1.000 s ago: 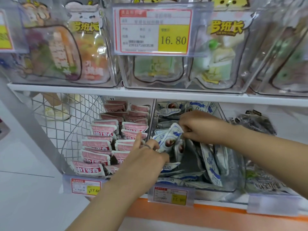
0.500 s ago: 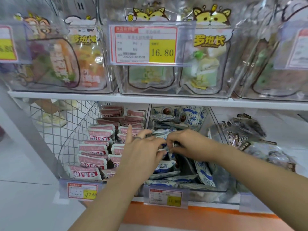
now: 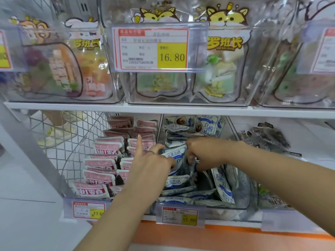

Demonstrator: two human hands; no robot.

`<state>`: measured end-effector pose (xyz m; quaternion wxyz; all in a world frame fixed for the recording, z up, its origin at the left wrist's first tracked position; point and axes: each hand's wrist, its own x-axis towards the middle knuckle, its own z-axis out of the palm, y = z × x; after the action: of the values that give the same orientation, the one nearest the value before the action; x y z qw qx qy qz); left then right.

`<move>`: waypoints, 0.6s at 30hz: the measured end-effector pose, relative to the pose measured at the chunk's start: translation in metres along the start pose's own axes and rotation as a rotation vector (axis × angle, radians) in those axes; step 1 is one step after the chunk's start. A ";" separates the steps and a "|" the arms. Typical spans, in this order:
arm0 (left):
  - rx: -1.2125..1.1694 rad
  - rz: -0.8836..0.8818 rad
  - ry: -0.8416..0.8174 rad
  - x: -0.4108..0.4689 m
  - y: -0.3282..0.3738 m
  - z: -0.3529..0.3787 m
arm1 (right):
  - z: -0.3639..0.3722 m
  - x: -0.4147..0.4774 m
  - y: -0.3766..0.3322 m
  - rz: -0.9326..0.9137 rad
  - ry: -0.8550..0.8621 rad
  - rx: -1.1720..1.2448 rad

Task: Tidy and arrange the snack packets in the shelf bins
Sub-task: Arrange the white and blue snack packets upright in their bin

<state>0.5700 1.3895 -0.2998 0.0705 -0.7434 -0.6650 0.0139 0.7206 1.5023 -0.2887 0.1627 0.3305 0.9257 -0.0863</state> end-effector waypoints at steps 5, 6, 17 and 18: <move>-0.037 0.069 -0.075 -0.003 -0.003 -0.006 | -0.007 -0.018 0.014 -0.051 0.024 0.081; -0.042 0.070 -0.085 -0.003 -0.003 -0.007 | -0.011 -0.023 0.013 -0.048 0.036 0.087; -0.035 0.085 -0.091 -0.007 -0.001 -0.008 | -0.020 -0.056 0.004 0.021 0.546 0.066; -0.037 0.088 -0.083 -0.008 -0.001 -0.008 | -0.020 -0.055 0.007 0.042 0.593 0.078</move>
<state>0.5688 1.3811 -0.2922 0.0285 -0.7719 -0.6341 0.0355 0.7606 1.4811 -0.2511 -0.1259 0.3665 0.9217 -0.0178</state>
